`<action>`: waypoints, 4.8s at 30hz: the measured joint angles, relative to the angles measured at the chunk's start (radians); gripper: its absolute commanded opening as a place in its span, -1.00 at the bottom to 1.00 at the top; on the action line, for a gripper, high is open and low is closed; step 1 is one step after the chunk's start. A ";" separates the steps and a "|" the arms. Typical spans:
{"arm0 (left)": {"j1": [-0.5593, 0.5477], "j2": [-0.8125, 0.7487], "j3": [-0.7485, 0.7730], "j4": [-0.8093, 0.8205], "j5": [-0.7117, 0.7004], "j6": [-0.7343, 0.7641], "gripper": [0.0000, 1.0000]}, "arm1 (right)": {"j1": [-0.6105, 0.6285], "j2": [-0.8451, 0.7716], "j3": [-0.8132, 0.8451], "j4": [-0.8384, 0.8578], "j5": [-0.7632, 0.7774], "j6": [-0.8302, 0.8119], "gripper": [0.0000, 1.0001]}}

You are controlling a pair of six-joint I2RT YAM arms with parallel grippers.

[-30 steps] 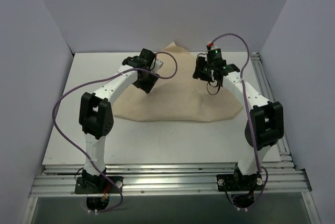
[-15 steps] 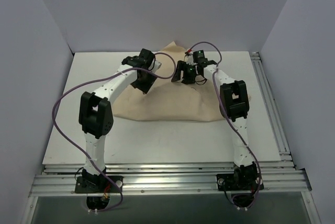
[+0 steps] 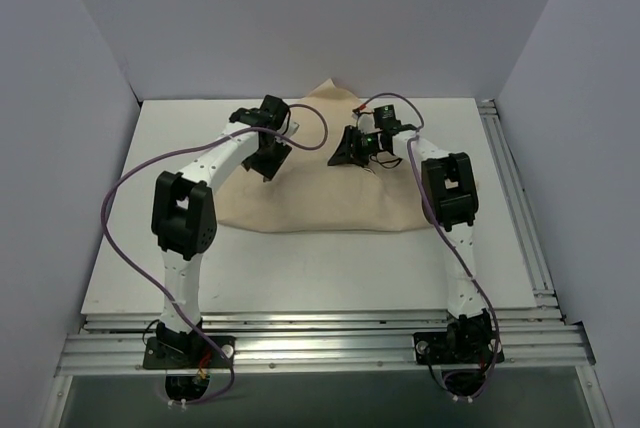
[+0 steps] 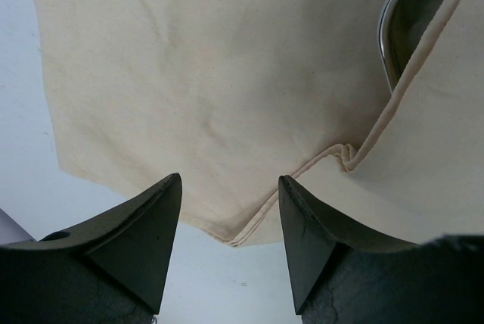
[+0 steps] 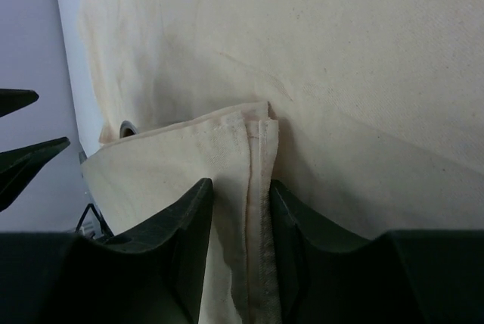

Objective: Prepare the surgical pack

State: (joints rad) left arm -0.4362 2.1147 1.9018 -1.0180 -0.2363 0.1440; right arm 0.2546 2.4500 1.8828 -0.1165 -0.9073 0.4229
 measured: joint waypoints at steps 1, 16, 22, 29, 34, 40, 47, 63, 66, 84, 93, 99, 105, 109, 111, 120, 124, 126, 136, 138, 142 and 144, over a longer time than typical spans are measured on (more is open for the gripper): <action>0.001 0.001 0.000 0.000 -0.004 0.000 0.27 | 0.000 0.000 0.000 0.002 -0.003 0.001 -0.46; 0.009 0.013 0.000 0.000 -0.026 0.006 0.27 | -0.012 0.004 -0.005 0.224 0.021 0.185 -1.00; 0.013 0.013 0.000 0.001 -0.035 0.008 0.27 | -0.016 0.002 -0.064 0.296 0.133 0.223 -1.00; 0.021 0.013 0.000 0.002 -0.053 0.008 0.27 | -0.018 -0.002 -0.137 0.343 0.157 0.227 -1.00; 0.039 0.013 0.001 0.003 -0.060 0.014 0.27 | -0.018 -0.010 -0.170 0.399 0.161 0.227 -1.00; 0.042 0.037 0.051 0.001 -0.059 0.023 0.28 | -0.011 -0.010 -0.170 0.439 0.169 0.229 -1.00; 0.035 0.082 0.174 -0.007 -0.027 0.030 0.29 | -0.005 -0.010 -0.166 0.496 0.180 0.234 -0.99; -0.016 0.348 0.532 0.018 0.142 -0.014 0.20 | -0.047 -0.006 0.026 0.264 0.333 0.146 0.09; -0.020 0.377 0.598 0.037 0.183 -0.029 0.15 | -0.068 -0.019 0.115 0.192 0.388 0.101 -0.14; -0.039 0.542 0.656 0.126 0.405 -0.093 0.10 | -0.016 -0.161 -0.290 0.449 0.190 0.258 -1.00; -0.032 0.555 0.669 0.139 0.404 -0.105 0.11 | -0.036 -0.043 -0.204 0.368 0.175 0.208 -1.00; -0.029 0.556 0.670 0.140 0.401 -0.106 0.11 | -0.038 -0.030 -0.168 0.327 0.167 0.156 -1.00; -0.019 0.571 0.669 0.145 0.397 -0.111 0.11 | -0.039 -0.030 -0.154 0.304 0.167 0.132 -1.00; -0.016 0.573 0.669 0.152 0.388 -0.112 0.12 | -0.040 -0.014 -0.089 0.222 0.187 0.111 -1.00; -0.016 0.573 0.669 0.159 0.382 -0.109 0.14 | -0.041 -0.013 -0.047 0.155 0.222 0.095 -1.00; -0.017 0.573 0.670 0.178 0.368 -0.079 0.16 | -0.043 -0.196 -0.005 -0.151 0.661 0.025 -1.00; -0.026 0.573 0.668 0.180 0.355 -0.075 0.16 | -0.022 -0.415 -0.173 -0.241 0.820 0.021 -1.00; -0.030 0.573 0.661 0.188 0.347 -0.075 0.16 | 0.017 -0.510 -0.253 -0.277 0.892 0.026 -1.00; -0.044 0.573 0.651 0.206 0.319 -0.072 0.16 | 0.167 -0.613 -0.602 -0.264 0.923 0.159 -1.00; -0.049 0.571 0.643 0.216 0.313 -0.071 0.17 | 0.159 -0.614 -0.600 -0.246 0.923 0.173 -1.00; -0.055 0.570 0.641 0.222 0.301 -0.072 0.17 | 0.156 -0.617 -0.598 -0.236 0.927 0.183 -1.00; -0.056 0.570 0.641 0.222 0.294 -0.072 0.17 | 0.154 -0.626 -0.593 -0.245 0.933 0.184 -1.00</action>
State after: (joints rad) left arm -0.4927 2.6850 2.5427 -0.7956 0.0574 0.0715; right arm 0.4091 1.8236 1.2896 -0.3614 0.0254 0.6067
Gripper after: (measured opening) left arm 0.583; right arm 0.001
